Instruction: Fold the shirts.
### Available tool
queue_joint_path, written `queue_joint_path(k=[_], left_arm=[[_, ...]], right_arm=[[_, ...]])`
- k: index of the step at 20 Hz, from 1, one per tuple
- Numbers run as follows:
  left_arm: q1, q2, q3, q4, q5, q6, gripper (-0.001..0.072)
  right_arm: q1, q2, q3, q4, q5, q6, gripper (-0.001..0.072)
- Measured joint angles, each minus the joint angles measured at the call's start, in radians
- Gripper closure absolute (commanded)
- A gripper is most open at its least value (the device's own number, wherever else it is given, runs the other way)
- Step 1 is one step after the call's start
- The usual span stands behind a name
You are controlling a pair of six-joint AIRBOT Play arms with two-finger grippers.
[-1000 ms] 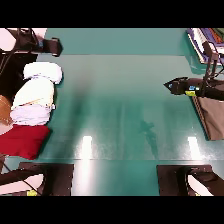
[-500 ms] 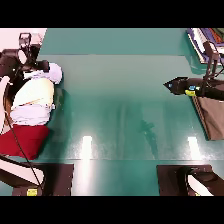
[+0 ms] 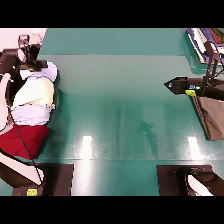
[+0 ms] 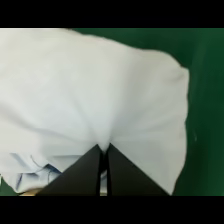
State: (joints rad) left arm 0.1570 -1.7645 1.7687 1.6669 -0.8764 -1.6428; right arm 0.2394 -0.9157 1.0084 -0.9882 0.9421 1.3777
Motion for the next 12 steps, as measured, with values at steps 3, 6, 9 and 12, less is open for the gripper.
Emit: queue_joint_path(k=[3, 6, 9, 12], left_arm=[[-0.014, 0.112, 0.116, -0.011, -0.08, 0.003, 0.0682], [-0.066, 0.271, 0.204, -0.041, -0.163, 0.042, 0.0683], [-0.179, 0.426, 0.243, -0.077, -0.263, 0.084, 0.0683], [-0.343, 0.503, 0.241, -0.09, -0.369, 0.101, 0.0683]], right_arm=[[0.0, 0.0, 0.076, -0.03, 0.002, 0.001, 0.0698], [0.0, 0.0, 0.193, -0.098, 0.002, 0.001, 0.0698], [0.0, 0.001, 0.316, -0.171, 0.003, 0.001, 0.0698], [0.0, 0.001, 0.409, -0.212, 0.004, 0.001, 0.0698]])
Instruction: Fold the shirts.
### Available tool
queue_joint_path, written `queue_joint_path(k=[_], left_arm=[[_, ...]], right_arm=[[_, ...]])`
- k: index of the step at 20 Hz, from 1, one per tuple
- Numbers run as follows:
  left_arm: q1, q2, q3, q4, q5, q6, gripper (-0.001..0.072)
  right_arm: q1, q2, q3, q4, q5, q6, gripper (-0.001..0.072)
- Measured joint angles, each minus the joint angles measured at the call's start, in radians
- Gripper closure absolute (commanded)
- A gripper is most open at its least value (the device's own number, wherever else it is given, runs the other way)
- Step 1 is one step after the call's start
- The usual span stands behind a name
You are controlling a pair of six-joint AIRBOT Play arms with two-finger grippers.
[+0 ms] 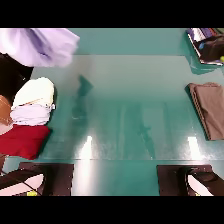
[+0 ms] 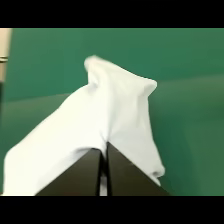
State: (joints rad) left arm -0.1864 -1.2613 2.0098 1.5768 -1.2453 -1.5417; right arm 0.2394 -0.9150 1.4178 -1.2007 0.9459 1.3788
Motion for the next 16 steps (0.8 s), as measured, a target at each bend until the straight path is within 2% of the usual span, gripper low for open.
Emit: queue_joint_path(k=[3, 4, 5, 6, 10, 16], left_arm=[[-0.188, 0.011, -0.075, -0.009, -0.049, 0.006, 0.0678], [-0.252, 0.0, -0.113, -0.013, -0.049, 0.01, 0.0477], [-0.31, -0.015, -0.152, -0.014, -0.036, 0.01, 0.0142], [-0.357, -0.034, -0.188, -0.016, -0.015, 0.011, 0.0099], [-0.433, -0.096, -0.264, 0.004, 0.04, 0.003, 0.0096], [-0.233, -0.077, -0.399, 0.02, -0.099, -0.059, 0.0097]], right_arm=[[0.0, 0.0, 0.057, -0.018, 0.01, 0.0, 0.0698], [0.0, 0.001, 0.068, -0.021, 0.017, 0.0, 0.0698], [0.0, 0.002, 0.075, -0.023, 0.026, 0.0, 0.0698], [0.0, 0.003, 0.08, -0.024, 0.035, 0.0, 0.0698], [0.0, 0.004, 0.091, -0.028, 0.096, 0.0, 0.0698], [0.0, 0.004, 0.094, -0.03, 0.143, 0.001, 0.0698]])
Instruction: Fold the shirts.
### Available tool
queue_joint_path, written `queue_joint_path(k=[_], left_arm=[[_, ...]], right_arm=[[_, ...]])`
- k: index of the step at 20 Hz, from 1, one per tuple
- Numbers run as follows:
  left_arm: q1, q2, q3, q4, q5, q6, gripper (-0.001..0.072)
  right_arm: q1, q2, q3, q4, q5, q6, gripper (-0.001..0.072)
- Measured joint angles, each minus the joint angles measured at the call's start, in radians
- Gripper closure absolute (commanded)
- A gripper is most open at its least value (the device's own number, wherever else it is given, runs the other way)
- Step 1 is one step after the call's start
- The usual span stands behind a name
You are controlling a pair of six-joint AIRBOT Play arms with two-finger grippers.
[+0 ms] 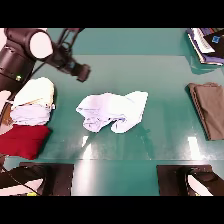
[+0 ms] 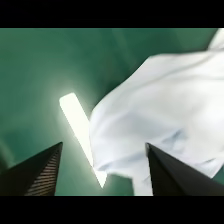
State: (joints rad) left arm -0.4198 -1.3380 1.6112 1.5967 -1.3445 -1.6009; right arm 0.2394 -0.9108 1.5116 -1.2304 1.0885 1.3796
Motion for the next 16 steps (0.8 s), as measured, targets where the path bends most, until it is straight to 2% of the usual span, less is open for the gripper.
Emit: queue_joint_path(k=[2, 6, 10, 14, 15, 16], left_arm=[[0.056, 0.04, -0.141, -0.058, 0.006, -0.01, 0.0096], [0.11, 0.103, -0.455, -0.143, 0.113, -0.022, 0.0096], [0.125, 0.117, -0.676, -0.2, 0.327, -0.074, 0.0096], [0.127, 0.08, -0.753, -0.274, 0.524, -0.108, 0.0099], [0.129, 0.069, -0.76, -0.285, 0.552, -0.112, 0.0244], [0.129, 0.059, -0.766, -0.296, 0.575, -0.117, 0.0514]], right_arm=[[0.0, 0.0, 0.0, 0.0, 0.005, 0.0, 0.0698], [0.0, 0.0, 0.0, 0.0, 0.008, 0.0, 0.0698], [0.0, -0.002, 0.0, 0.002, 0.01, 0.0, 0.0698], [0.0, -0.004, 0.0, 0.005, 0.012, 0.0, 0.0698], [0.0, -0.004, 0.0, 0.006, 0.013, 0.0, 0.0698], [0.0, -0.004, 0.0, 0.007, 0.018, 0.0, 0.0698]])
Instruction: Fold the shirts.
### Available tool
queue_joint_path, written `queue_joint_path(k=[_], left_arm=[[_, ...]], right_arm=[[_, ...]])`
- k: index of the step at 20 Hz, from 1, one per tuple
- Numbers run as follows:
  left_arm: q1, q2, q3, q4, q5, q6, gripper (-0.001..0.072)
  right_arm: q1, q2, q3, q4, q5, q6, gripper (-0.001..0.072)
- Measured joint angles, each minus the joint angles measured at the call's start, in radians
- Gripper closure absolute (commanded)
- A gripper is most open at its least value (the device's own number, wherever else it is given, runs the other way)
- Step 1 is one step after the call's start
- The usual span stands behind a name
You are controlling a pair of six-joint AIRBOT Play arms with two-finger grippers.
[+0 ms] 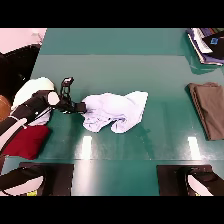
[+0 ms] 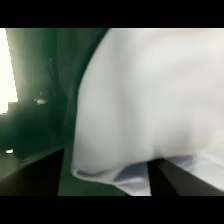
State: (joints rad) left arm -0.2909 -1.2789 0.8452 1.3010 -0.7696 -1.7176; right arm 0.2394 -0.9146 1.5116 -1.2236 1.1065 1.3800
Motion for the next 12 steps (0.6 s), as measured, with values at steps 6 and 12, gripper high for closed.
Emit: queue_joint_path(k=[6, 12], left_arm=[[0.0, -0.012, 0.09, 0.066, -0.005, -0.009, 0.0681], [0.0, -0.012, 0.214, 0.166, -0.059, 0.013, 0.0681]], right_arm=[[-0.04, 0.0, -0.097, -0.006, 0.089, 0.057, 0.0694], [-0.182, -0.092, -0.452, 0.055, 0.165, 0.103, 0.0265]])
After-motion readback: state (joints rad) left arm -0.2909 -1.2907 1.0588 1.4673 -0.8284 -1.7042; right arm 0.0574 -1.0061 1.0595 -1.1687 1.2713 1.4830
